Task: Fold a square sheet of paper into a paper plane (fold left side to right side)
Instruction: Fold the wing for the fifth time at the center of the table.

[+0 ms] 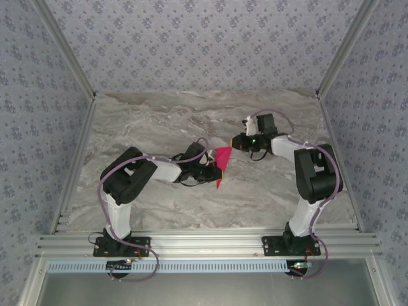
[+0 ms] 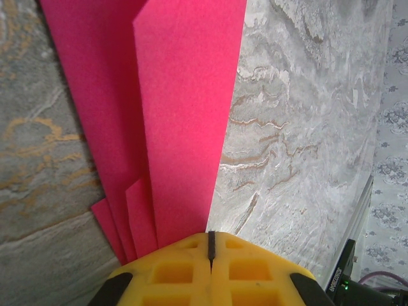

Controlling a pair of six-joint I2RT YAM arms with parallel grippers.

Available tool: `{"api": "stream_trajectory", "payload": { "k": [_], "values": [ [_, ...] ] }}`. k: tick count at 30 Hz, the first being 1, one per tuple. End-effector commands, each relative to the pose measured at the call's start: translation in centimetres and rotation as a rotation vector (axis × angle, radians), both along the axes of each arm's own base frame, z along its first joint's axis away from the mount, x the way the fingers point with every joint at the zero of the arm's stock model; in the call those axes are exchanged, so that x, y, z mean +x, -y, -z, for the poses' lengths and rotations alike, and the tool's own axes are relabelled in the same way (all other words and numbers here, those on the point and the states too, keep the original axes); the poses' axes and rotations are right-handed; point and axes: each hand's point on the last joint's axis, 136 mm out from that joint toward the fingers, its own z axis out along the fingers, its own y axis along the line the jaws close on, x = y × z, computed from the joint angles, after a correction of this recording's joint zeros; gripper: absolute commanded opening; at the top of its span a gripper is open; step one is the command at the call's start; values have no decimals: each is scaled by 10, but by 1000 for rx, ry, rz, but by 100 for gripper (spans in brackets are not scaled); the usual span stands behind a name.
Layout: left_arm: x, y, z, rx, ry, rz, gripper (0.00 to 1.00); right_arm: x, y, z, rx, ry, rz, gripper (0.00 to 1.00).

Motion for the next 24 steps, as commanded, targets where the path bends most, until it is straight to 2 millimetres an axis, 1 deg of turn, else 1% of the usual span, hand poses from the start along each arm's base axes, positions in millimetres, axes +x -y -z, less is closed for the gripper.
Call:
{"api": "stream_trajectory", "payload": {
  "k": [1, 3, 6, 9, 14, 19, 22, 24],
  "values": [
    [-25, -13, 34, 98, -99, 17, 2, -21, -23, 12, 51, -60, -26, 8],
    [-25, -13, 33, 97, -99, 19, 2, -26, -32, 20, 48, -79, -45, 7],
    [-24, -11, 28, 85, -91, 22, 2, -26, -36, 37, 23, -118, -47, 7],
    [-22, -8, 18, 67, -68, 29, 4, -25, -33, 54, -11, -168, -29, 7],
    [-18, -1, -12, 19, -11, 54, 10, -33, -22, 81, -102, -260, -2, 7],
    [-17, 7, -43, -35, 39, 81, 14, -40, -17, 93, -151, -318, -9, 7],
    [-20, 12, -55, -40, 59, 101, 15, -42, -16, 94, -166, -319, -12, 7],
    [-23, 15, -59, -41, 63, 113, 15, -43, -16, 93, -176, -319, -17, 6]
  ]
}}
